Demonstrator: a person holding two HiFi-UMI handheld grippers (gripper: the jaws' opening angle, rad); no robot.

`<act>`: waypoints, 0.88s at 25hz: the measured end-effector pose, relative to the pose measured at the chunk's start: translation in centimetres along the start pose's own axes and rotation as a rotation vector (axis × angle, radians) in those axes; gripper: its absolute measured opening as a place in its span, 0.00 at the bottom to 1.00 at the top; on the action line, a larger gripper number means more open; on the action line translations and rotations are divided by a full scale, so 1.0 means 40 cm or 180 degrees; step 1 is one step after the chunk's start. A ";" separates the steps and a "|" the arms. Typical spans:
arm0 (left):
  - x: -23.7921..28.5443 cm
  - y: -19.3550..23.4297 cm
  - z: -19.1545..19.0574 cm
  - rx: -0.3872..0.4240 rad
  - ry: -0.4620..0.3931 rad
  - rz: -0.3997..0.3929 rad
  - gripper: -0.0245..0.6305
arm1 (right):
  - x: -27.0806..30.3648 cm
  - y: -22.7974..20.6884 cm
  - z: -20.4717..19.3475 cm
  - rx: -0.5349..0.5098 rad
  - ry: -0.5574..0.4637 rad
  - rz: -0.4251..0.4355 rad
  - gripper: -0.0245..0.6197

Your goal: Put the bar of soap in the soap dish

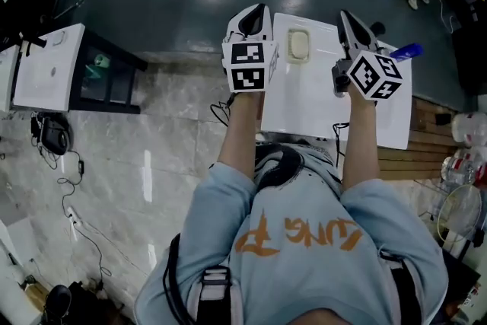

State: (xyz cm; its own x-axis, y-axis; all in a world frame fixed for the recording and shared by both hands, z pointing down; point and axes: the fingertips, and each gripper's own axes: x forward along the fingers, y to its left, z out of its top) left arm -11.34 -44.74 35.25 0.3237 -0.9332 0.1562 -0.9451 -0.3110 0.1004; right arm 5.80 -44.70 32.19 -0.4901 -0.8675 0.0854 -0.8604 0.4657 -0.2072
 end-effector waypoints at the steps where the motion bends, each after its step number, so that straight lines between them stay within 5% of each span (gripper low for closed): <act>1: 0.002 -0.012 0.021 0.0025 -0.0057 -0.0031 0.07 | -0.005 0.000 0.017 -0.0136 -0.0015 -0.0027 0.08; 7: 0.014 -0.053 0.088 0.0185 -0.0252 -0.0128 0.07 | -0.026 -0.001 0.054 -0.0987 -0.0091 -0.0293 0.08; 22: 0.049 -0.064 0.096 0.0292 -0.0268 -0.0237 0.07 | -0.028 -0.038 0.050 -0.1011 -0.0091 -0.0443 0.08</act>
State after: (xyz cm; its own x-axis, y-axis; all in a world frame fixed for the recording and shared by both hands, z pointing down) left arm -8.47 -46.45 31.52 0.3917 -0.9175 0.0682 -0.9200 -0.3915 0.0179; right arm 7.95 -44.78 30.44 -0.3647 -0.9290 0.0632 -0.9215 0.3699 0.1187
